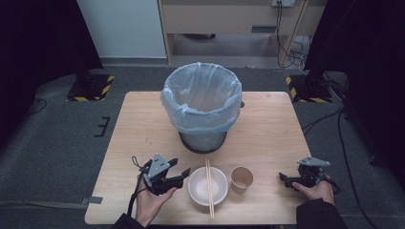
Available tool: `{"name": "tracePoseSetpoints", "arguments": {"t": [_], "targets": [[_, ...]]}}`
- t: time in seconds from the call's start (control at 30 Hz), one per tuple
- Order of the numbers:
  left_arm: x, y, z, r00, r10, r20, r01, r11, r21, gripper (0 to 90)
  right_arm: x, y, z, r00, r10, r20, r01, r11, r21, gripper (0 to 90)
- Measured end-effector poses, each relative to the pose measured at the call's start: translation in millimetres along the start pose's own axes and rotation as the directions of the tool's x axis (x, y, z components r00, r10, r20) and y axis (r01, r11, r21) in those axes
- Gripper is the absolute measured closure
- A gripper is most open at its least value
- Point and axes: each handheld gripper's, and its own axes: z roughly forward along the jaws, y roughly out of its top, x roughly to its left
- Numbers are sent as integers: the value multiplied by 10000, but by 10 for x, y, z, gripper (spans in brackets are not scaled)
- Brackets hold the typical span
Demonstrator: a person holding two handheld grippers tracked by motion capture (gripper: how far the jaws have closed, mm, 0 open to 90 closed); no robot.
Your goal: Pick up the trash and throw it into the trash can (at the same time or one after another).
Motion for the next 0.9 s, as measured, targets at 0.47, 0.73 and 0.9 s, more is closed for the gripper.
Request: {"name": "tracePoseSetpoints", "arguments": {"t": [0.47,0.73,0.9], "targets": [[-390,-125,386,9999,25,157,-35,9977,674,367,0,0,0,10000,1,0,-1,10000,1,13],[-417,-153,501,9997,190,-164,-174,9956,920,299,0,0,0,10000,-1,-1,1,10000,0,13],[-438,-150,550,9984,432,-361,-392,9938,1044,253,0,0,0,10000,-1,-1,1,10000,0,13]]}}
